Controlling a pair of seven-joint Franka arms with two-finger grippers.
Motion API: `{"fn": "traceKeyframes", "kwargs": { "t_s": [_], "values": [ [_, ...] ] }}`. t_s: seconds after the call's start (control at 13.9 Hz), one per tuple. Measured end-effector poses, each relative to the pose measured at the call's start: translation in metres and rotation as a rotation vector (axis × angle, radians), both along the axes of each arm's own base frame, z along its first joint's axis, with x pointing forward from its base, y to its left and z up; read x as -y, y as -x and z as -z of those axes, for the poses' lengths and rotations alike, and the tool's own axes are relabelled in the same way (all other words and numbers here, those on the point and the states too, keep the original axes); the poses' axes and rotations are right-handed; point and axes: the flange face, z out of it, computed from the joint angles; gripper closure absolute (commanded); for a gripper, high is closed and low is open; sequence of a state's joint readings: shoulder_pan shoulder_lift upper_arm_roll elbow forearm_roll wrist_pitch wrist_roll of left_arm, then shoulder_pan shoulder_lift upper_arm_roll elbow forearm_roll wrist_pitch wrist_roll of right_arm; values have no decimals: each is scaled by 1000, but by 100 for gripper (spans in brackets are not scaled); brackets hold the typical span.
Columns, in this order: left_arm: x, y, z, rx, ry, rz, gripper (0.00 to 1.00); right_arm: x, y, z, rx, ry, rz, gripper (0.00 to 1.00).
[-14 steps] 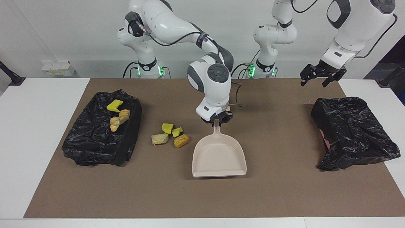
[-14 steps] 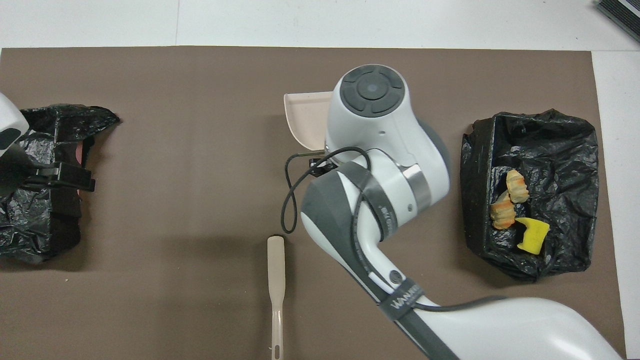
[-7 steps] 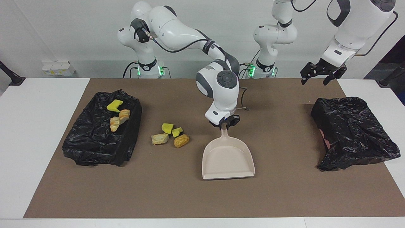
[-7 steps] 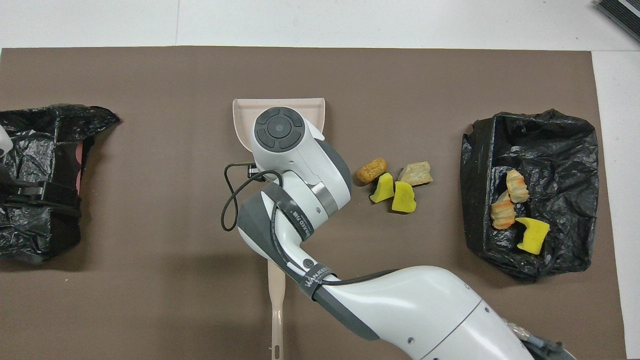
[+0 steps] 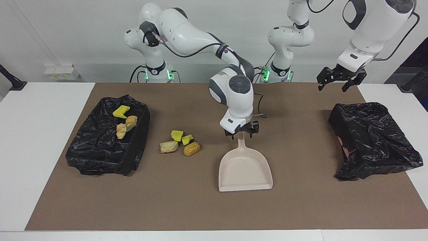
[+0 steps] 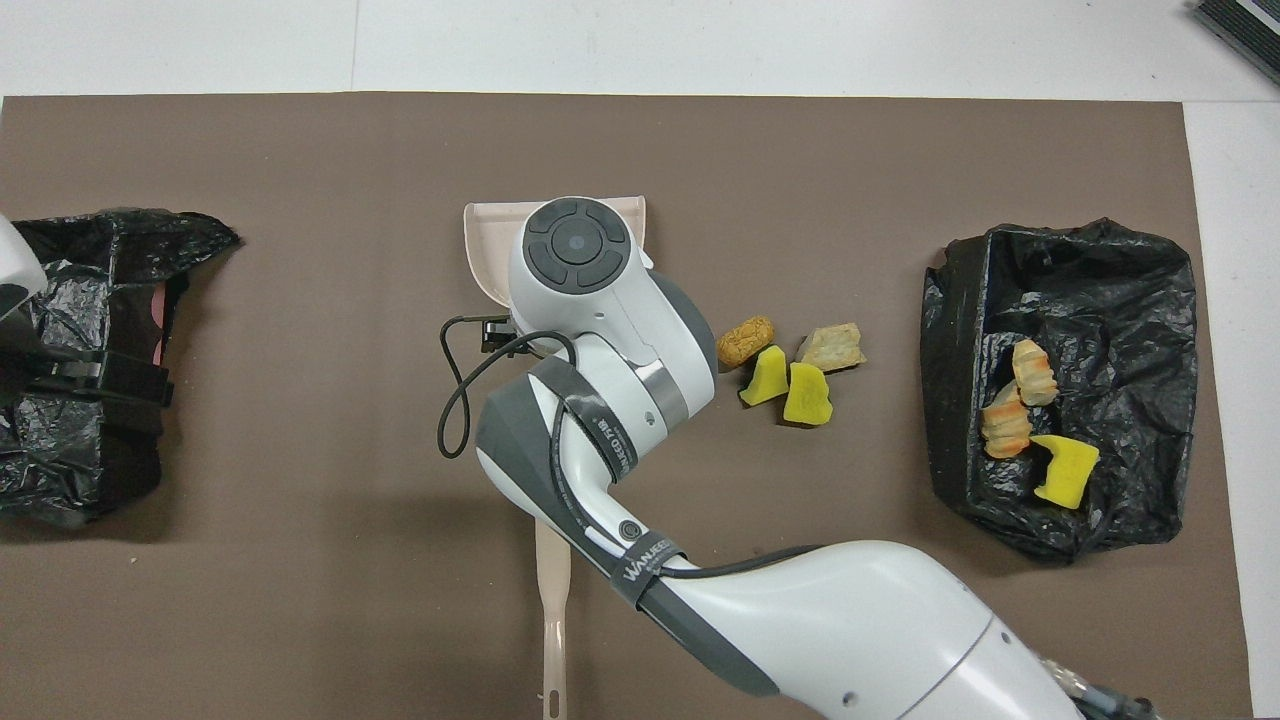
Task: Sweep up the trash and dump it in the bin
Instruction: 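Release the dustpan and withdraw the right gripper, then grasp the dustpan with the left gripper while the right gripper grasps the brush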
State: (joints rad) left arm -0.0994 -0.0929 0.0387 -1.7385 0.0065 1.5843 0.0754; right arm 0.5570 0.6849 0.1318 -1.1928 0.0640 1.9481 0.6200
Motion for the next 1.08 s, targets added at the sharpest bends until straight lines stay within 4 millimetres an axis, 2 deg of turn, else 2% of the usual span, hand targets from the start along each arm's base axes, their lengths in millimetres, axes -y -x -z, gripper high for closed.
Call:
{"fn": "traceKeyframes", "kwargs": {
  "t_s": [0.14, 0.29, 0.5, 0.72, 0.94, 1.08],
  "values": [
    [12, -11, 7, -12, 2, 20, 0, 2, 23, -14, -26, 10, -20, 0],
    [33, -20, 19, -21, 2, 57, 0, -6, 59, -14, -55, 36, -61, 0],
    [74, -32, 43, -18, 1, 126, 0, -23, 130, -1, -113, 85, -141, 0],
    [111, -43, 73, -22, 2, 181, 0, -18, 198, 25, -150, 104, -183, 0],
    [157, -49, 110, -35, 0, 247, 0, -4, 251, 39, -193, 119, -204, 0],
    [195, -49, 140, -44, 1, 256, 0, -1, 268, 37, -196, 118, -215, 0]
  ]
}}
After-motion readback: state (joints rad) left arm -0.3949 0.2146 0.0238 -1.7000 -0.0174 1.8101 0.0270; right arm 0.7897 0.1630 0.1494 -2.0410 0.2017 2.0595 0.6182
